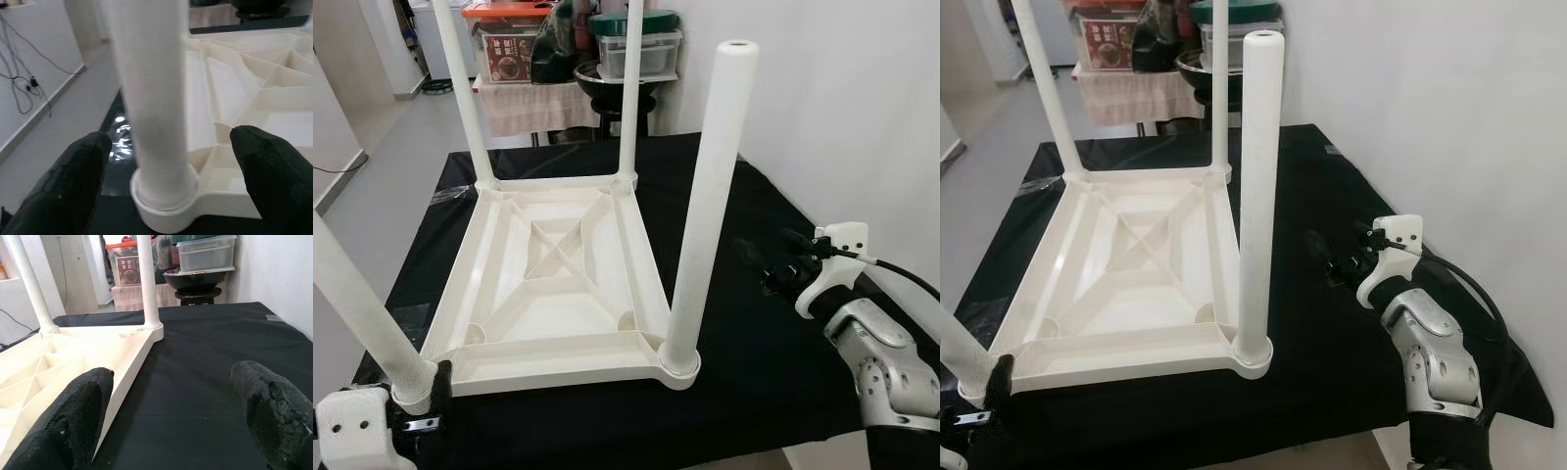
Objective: Building children table
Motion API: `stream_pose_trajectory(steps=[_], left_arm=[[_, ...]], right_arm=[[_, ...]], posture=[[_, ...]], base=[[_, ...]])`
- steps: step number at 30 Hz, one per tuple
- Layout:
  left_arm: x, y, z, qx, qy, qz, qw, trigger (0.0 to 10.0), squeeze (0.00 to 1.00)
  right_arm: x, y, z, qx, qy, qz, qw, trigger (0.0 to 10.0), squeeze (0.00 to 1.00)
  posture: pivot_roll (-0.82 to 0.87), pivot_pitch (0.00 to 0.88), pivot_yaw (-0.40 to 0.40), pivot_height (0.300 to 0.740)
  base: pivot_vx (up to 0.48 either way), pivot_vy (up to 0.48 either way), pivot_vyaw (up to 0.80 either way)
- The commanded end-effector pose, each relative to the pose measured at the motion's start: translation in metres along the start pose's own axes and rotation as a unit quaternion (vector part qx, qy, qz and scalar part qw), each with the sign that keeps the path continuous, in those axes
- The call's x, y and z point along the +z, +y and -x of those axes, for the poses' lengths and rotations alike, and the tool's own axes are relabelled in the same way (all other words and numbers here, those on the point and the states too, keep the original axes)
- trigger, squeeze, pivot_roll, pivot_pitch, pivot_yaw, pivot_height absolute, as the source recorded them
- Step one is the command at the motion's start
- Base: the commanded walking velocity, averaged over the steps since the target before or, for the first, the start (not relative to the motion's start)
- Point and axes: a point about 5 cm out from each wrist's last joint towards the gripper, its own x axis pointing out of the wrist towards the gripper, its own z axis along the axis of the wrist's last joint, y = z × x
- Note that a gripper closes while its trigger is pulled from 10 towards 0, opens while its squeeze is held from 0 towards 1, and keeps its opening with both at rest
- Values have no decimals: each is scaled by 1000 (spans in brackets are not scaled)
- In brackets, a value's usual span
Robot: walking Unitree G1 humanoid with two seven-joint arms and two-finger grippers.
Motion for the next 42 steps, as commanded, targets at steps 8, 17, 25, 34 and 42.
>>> stream_pose_trajectory(steps=[8, 17, 25, 34, 42], left_arm=[[-6, -6, -11, -39, 19, 16, 999, 10000, 0], [-3, -15, -25, -89, 11, 25, 996, 10000, 0], [-1, 9, -29, -28, 2, -11, 1000, 10000, 0], [-3, 28, -48, -8, 1, -22, 1000, 10000, 0], [-11, 5, -61, -64, 10, 1, 998, 10000, 0]], right_arm=[[-2, 1, -1, 0, 5, 8, 1000, 10000, 0], [-2, 2, -2, 0, 5, 11, 1000, 10000, 0], [-3, 1, -2, -2, 8, 13, 1000, 10000, 0], [0, -1, -1, -4, 5, 16, 1000, 10000, 0], [15, -12, 11, -10, -11, 19, 1000, 10000, 0]], posture=[[70, 31, -33, 740], [64, 30, -35, 740], [67, 34, -39, 740], [52, 25, -35, 740], [21, 19, -29, 740]], base=[[0, 0, 0], [0, 0, 0], [0, 0, 0], [0, 0, 0], [0, 0, 0]])
